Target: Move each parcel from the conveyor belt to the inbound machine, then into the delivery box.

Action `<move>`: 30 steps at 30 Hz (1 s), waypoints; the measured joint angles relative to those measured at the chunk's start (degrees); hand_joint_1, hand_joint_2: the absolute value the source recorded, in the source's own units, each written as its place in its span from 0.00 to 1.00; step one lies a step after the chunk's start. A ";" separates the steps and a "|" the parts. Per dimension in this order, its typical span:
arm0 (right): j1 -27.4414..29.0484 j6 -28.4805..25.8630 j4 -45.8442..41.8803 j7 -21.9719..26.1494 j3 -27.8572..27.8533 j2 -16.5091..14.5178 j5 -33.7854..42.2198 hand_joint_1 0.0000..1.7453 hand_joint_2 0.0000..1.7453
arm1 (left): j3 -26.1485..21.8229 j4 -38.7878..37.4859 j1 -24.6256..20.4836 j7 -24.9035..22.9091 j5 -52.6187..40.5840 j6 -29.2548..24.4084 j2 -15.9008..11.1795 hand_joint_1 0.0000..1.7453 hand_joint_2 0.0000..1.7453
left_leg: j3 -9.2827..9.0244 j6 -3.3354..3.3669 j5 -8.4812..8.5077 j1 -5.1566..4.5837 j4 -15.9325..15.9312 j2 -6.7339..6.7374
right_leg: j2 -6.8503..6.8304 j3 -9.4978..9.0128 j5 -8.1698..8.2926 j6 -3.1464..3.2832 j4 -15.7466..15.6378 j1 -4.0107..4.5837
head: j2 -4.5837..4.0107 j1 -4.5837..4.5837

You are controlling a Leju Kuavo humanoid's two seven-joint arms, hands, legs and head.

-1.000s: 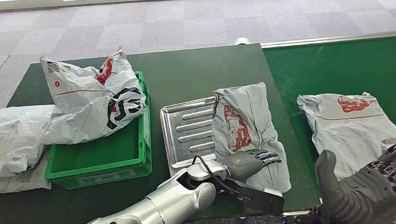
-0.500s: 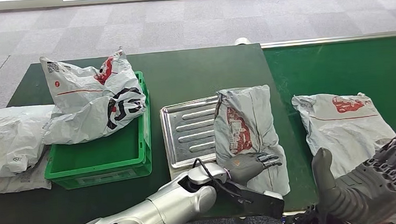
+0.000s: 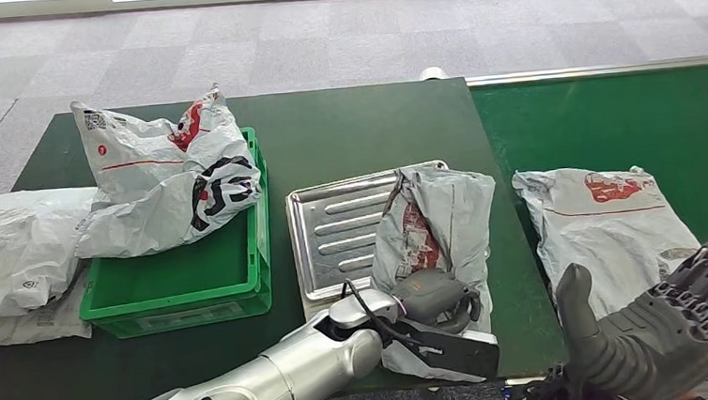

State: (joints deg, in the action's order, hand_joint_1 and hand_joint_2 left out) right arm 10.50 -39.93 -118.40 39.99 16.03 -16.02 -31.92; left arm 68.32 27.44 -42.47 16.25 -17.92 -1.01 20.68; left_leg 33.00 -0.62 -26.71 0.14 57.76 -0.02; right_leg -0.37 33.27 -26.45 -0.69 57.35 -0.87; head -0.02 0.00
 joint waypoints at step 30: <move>0.92 0.00 -0.91 0.21 -0.33 -0.48 -5.31 0.00 1.00 | -4.34 -1.73 6.42 -29.68 -55.35 -38.75 -0.01 0.00 1.00 | -0.03 0.00 0.04 -0.01 0.00 0.03 | 0.06 0.01 0.02 -0.02 0.00 -0.01 | 0.01 -0.02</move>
State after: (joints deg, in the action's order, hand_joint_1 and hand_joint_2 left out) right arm 11.42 -39.93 -119.31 40.19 15.69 -16.50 -37.22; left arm 63.99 25.70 -36.05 -13.43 -73.27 -39.76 20.67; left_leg 32.96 -0.63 -26.68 0.14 57.76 0.01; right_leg -0.31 33.29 -26.43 -0.70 57.35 -0.88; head -0.01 -0.02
